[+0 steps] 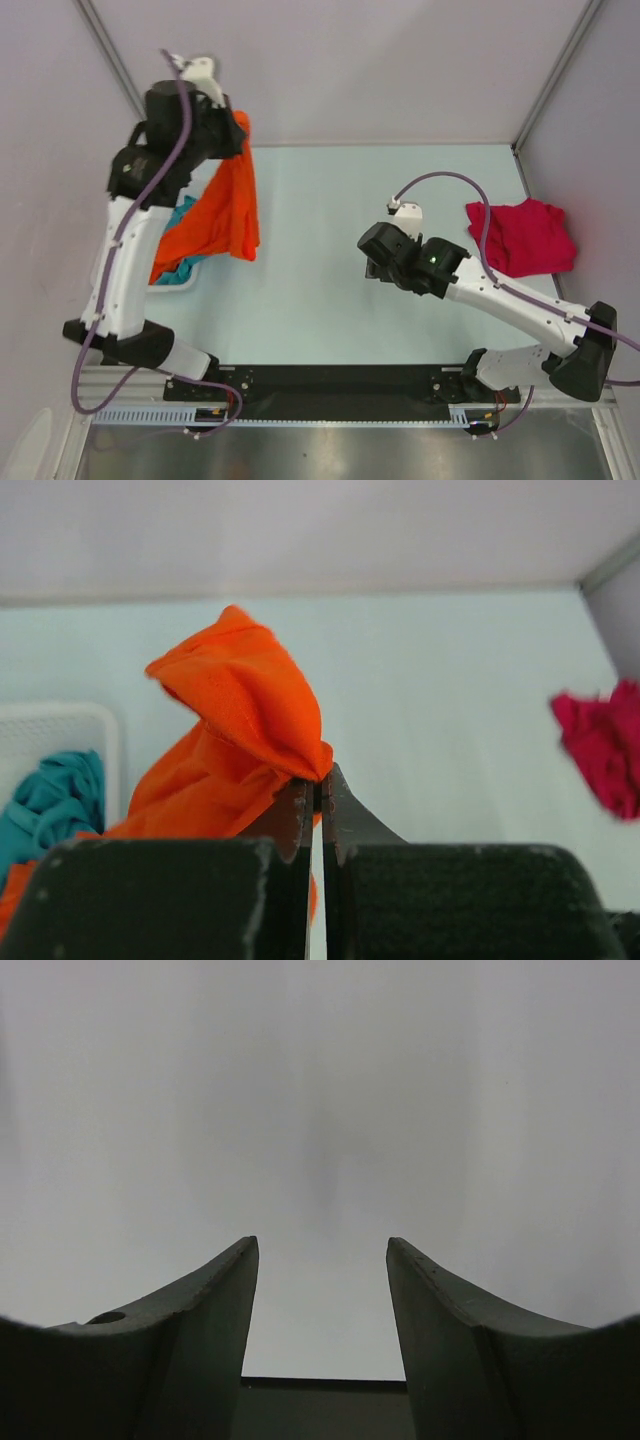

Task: Fold and stack the t-shirts
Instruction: Move the tshirt to the center of the board

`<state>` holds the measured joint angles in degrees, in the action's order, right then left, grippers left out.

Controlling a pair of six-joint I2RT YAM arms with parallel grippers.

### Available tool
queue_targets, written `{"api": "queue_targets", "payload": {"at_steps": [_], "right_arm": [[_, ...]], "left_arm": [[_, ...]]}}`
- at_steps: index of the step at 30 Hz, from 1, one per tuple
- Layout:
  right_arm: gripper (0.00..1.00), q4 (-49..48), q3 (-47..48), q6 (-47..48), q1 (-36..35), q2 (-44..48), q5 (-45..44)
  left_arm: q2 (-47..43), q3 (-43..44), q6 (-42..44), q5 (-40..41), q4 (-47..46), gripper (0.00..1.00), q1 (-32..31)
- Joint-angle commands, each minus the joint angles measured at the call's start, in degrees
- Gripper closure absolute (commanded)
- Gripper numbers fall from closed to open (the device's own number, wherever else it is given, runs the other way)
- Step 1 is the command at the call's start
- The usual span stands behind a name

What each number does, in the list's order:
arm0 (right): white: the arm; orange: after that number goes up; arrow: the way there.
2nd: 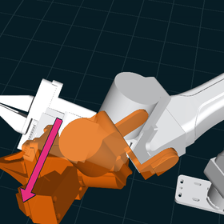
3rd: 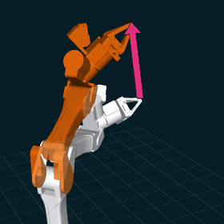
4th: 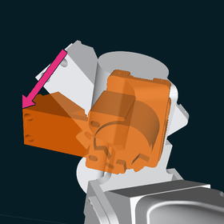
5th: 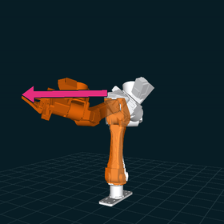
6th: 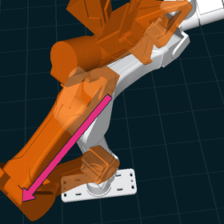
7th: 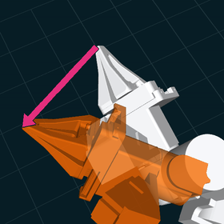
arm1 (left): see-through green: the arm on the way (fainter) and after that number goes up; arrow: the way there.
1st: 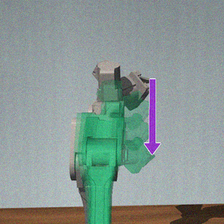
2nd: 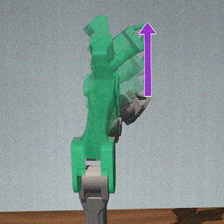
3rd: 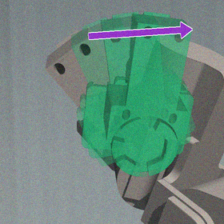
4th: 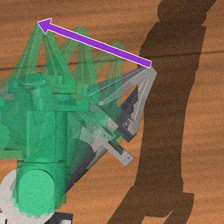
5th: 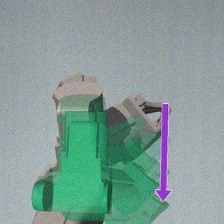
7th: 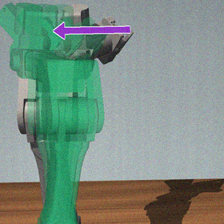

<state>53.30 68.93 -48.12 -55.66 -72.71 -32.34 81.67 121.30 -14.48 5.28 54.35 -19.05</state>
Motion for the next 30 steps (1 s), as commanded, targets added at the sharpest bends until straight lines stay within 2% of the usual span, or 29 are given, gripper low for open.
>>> {"api": "queue_targets", "payload": {"at_steps": [1, 11, 16, 19, 27, 30], "right_arm": [[0.39, 1.02, 2.61, -2.42, -0.24, -0.68, -2.99], [0.36, 3.39, 6.04, -3.65, -0.33, -5.95, -4.66], [0.35, 4.36, 9.11, -4.09, -0.85, -10.95, -6.16], [0.35, 4.88, 11.57, -3.91, -1.99, -13.07, -6.60], [0.35, 5.15, 14.31, -3.83, -5.24, -17.12, -7.39], [0.35, 5.06, 14.66, -3.91, -6.21, -17.64, -7.30]], "left_arm": [[2.53, -2.20, 3.84, -4.58, 1.90, 1.00, -6.17], [8.15, 0.87, 3.23, -6.59, 1.73, 1.00, -14.43], [10.79, 8.59, 2.27, -8.09, 5.76, 1.00, -19.79], [13.16, 13.96, 1.39, -11.60, 8.40, 1.00, -21.99], [12.20, 14.85, 1.65, -16.00, 6.83, 1.00, -27.79], [12.20, 14.76, 0.60, -19.95, 5.34, 1.00, -28.59]]}}
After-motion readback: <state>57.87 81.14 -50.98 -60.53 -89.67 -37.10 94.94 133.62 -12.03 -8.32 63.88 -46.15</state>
